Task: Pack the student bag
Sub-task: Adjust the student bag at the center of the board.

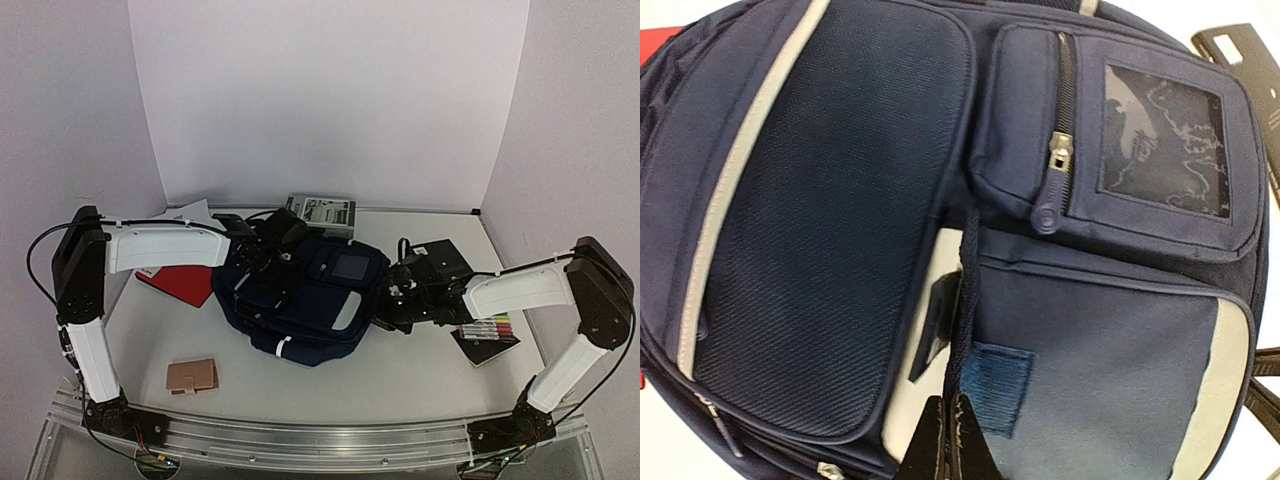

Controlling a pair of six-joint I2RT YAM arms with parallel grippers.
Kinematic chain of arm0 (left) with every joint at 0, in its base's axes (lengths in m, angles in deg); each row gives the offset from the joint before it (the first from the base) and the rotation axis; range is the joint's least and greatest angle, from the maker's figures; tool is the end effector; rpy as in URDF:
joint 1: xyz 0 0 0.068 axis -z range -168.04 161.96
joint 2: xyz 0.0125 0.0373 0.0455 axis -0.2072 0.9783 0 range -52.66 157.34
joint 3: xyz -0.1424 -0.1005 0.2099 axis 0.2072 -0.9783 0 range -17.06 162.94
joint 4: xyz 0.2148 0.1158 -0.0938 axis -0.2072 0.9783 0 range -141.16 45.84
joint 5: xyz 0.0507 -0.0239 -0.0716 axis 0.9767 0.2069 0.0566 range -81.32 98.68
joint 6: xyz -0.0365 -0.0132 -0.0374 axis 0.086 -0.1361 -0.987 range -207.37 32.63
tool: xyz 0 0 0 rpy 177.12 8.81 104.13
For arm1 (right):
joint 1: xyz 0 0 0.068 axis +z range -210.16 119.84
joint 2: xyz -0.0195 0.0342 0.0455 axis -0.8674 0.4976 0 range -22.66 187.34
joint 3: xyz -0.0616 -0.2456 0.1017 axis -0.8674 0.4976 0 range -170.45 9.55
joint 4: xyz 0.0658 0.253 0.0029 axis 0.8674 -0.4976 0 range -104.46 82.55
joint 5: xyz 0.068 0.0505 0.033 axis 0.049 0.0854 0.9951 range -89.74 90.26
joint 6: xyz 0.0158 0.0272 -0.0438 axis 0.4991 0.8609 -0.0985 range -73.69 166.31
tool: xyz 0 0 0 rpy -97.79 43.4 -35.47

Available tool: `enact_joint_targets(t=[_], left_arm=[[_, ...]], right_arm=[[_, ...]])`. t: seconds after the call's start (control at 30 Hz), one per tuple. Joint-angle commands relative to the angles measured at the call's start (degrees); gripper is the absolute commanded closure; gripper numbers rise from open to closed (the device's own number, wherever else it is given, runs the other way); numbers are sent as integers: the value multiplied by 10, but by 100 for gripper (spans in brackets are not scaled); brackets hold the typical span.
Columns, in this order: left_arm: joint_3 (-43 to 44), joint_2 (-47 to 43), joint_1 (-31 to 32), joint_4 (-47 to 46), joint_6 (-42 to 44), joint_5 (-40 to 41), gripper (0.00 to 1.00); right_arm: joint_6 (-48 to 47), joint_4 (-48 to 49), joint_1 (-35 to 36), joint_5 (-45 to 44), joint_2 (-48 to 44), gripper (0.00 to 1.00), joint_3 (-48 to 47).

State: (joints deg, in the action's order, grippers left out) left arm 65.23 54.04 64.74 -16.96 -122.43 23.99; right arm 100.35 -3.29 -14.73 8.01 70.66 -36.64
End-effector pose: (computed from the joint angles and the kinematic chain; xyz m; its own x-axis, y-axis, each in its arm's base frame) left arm 0.2495 -0.3130 0.2273 -0.8161 0.1582 -0.5558 0.2639 0.9577 -0.1148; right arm 0.2252 0.2356 0.1639 -0.9083 0.2209 -0.3554 -0.0680 0.7600 0.6463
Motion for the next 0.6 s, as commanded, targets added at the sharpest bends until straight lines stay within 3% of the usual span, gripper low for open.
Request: enact_joint_targets(t=[0.0, 0.2, 0.43, 0.5, 0.57], left_arm=[[-43, -71, -39, -26, 5, -5, 100], [-109, -101, -73, -95, 14, -67, 100], [-149, -73, -90, -158, 17, -105, 100], [-157, -63, -95, -172, 16, -112, 100], [-164, -53, -99, -186, 13, -119, 100]], right_arm=[[-7, -10, -13, -76, -13, 100, 10], [-41, -40, -50, -78, -29, 100, 23], [-86, -117, -82, -118, -60, 100, 9], [-102, -143, -82, -128, -76, 96, -2], [-117, -171, -82, -135, -92, 85, -17]])
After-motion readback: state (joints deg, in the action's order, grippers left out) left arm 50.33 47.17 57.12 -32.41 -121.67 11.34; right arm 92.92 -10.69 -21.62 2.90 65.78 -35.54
